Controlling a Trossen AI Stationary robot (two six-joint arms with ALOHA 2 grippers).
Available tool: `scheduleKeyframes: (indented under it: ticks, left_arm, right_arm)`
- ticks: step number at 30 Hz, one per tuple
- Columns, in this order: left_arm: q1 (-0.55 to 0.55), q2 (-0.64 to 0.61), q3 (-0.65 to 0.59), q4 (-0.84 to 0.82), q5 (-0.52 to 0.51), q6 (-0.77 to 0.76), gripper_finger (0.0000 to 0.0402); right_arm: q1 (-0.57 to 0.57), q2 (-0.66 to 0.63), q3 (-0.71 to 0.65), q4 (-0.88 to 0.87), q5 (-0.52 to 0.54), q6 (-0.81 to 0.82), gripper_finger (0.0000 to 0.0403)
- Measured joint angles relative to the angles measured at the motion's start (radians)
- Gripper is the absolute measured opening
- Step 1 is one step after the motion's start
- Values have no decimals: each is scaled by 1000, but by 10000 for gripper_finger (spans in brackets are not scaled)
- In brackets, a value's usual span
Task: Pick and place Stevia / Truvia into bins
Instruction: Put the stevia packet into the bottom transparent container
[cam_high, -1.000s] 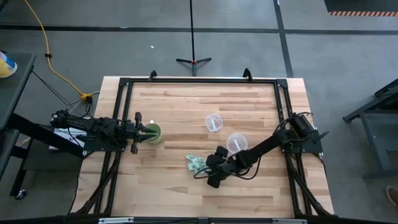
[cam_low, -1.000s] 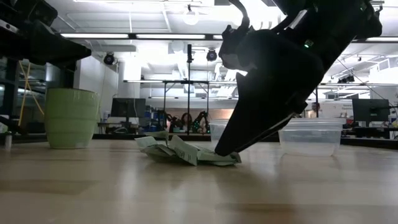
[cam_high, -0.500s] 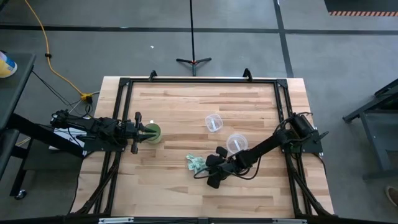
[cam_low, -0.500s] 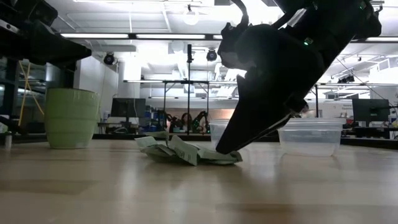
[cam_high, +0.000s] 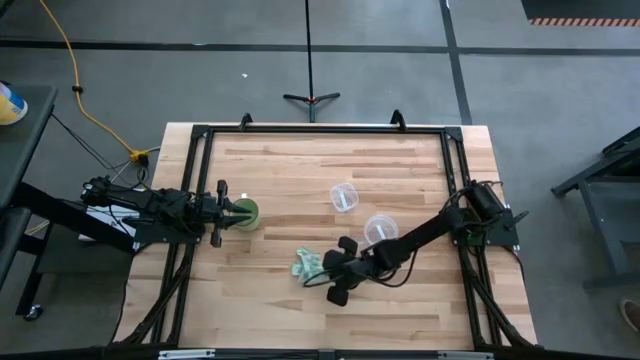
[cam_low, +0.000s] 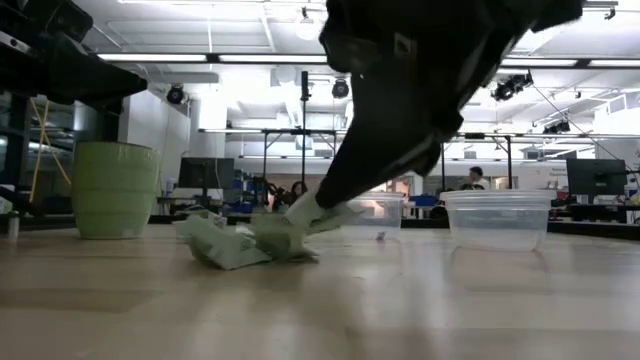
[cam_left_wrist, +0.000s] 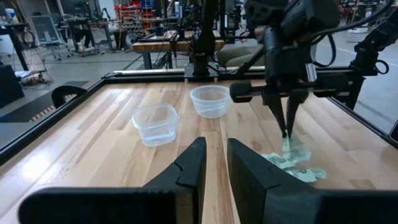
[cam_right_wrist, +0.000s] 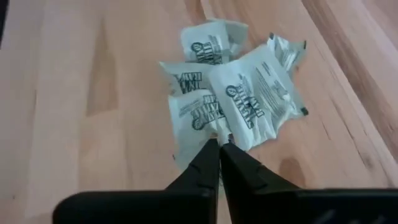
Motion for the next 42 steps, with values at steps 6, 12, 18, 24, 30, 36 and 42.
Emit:
scheduleKeyframes:
  ticks: [6, 12, 18, 24, 30, 36, 42]
  left_arm:
    - [0, 0, 0, 0, 0, 0, 99]
    - [0, 0, 0, 0, 0, 0, 99]
    - [0, 0, 0, 0, 1, 0, 99]
    - [0, 0, 0, 0, 1, 0, 99]
    - [0, 0, 0, 0, 5, -1, 99]
    - [0, 0, 0, 0, 5, -1, 99]
    - [0, 0, 0, 0, 5, -1, 99]
  right_arm:
    - [9, 0, 167, -373, 123, 11, 3]
    - [42, 0, 322, -720, 241, 56, 2]
    - [61, 0, 387, -893, 261, 58, 1]
    - [58, 0, 371, -1166, 253, 209, 1]
    - [60, 0, 370, -1365, 300, 364, 0]
    - [56, 0, 370, -1395, 283, 341, 0]
    - [29, -1, 361, -1394, 255, 248, 0]
